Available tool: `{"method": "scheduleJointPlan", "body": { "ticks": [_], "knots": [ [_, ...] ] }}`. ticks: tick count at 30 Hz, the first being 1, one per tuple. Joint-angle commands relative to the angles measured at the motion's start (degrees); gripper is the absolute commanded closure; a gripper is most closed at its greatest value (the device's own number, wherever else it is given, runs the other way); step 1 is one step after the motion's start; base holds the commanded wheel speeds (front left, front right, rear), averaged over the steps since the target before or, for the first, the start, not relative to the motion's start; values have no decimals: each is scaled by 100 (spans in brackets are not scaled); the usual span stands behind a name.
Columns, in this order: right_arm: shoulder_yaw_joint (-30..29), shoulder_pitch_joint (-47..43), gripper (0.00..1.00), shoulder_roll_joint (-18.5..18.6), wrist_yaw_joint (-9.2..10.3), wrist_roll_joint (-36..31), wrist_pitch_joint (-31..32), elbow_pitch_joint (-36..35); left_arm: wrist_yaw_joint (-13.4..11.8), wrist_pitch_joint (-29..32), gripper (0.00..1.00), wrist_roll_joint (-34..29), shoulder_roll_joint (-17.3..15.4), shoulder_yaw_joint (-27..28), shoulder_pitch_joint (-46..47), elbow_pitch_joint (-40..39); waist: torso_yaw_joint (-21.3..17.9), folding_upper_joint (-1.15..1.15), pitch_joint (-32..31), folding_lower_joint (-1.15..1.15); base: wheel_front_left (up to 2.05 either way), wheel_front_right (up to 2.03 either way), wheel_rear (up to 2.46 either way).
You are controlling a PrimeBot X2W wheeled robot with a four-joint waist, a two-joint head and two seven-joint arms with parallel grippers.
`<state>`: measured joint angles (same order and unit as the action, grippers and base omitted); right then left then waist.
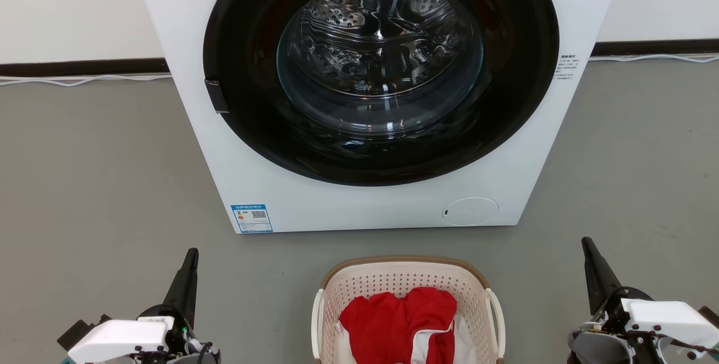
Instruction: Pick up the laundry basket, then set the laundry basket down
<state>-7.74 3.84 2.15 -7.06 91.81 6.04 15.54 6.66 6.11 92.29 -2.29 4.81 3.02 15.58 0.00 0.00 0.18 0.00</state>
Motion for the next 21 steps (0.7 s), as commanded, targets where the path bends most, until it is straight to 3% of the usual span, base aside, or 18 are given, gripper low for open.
{"method": "scheduleJointPlan", "body": {
  "ticks": [1, 11, 12, 21],
  "knots": [
    [125, 234, 100, 73, -43, 38, 43, -152, 82, 42, 100, -17, -60, 177, 317, -155, 0, 0, 0, 0, 0, 0, 0],
    [125, 234, 100, 73, -43, 38, 43, -152, 82, 42, 100, -18, -59, 177, 317, -155, 0, 0, 0, 0, 0, 0, 0],
    [1, -10, 0, -3, 0, -2, -1, 17, -5, -2, 0, 1, 3, 0, -10, 17, 0, 0, 0, 0, 0, 0, 0],
    [68, -171, 0, -32, -1, -38, -92, 72, -5, -117, 0, -29, 41, -87, -119, 177, -2, 0, -10, 13, 0, 0, 0]
  ]
}}
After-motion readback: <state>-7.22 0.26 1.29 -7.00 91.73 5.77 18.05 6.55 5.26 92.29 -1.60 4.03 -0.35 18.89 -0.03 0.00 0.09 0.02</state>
